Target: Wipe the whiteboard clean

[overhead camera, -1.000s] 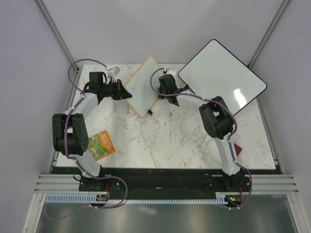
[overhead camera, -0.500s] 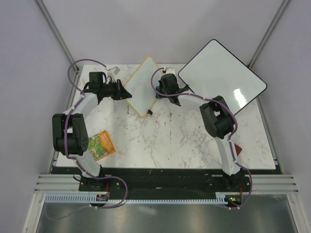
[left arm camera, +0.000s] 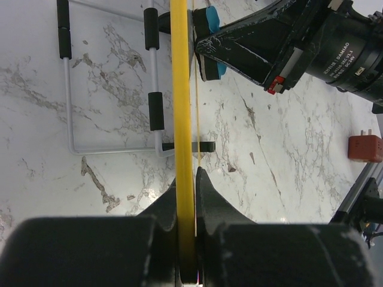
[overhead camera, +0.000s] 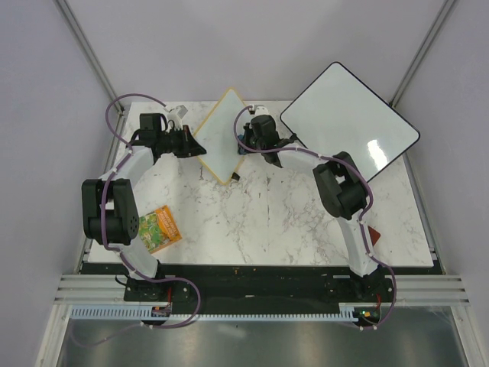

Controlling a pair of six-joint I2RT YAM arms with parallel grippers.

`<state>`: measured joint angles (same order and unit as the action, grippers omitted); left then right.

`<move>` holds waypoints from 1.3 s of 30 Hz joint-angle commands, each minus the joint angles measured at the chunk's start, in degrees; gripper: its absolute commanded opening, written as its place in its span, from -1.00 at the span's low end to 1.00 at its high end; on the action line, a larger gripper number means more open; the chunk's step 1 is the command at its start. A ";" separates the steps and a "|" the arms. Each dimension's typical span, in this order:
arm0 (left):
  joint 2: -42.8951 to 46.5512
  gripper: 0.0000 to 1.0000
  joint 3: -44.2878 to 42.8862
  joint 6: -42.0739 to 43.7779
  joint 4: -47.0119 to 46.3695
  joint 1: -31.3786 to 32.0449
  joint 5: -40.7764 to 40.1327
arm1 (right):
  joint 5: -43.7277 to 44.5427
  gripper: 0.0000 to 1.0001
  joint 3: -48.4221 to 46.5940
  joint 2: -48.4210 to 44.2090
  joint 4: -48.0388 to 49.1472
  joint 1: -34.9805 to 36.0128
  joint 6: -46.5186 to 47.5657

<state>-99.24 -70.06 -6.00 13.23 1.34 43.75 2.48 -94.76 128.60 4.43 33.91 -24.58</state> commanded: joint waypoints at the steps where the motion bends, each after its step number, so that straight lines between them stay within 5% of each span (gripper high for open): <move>1: -1.48 -0.96 0.98 11.71 1.18 3.93 2.57 | -20.58 -1.00 -1.92 1.84 9.28 8.63 0.14; 18: -0.95 -0.97 0.98 11.71 1.27 3.93 1.69 | 1.12 -1.00 17.76 -15.12 15.62 0.90 0.58; 29: -0.51 -0.96 0.98 10.48 1.35 3.93 -0.67 | 2.53 -1.00 19.00 -14.87 11.32 -6.57 1.11; 39: -0.87 -0.96 0.01 8.90 3.02 4.02 -3.05 | 5.34 -1.00 11.01 -8.90 0.15 -8.60 3.40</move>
<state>-98.94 -70.61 -0.40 11.99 3.09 44.47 6.17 -78.56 116.79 9.87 26.17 -22.57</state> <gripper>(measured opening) 0.079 0.072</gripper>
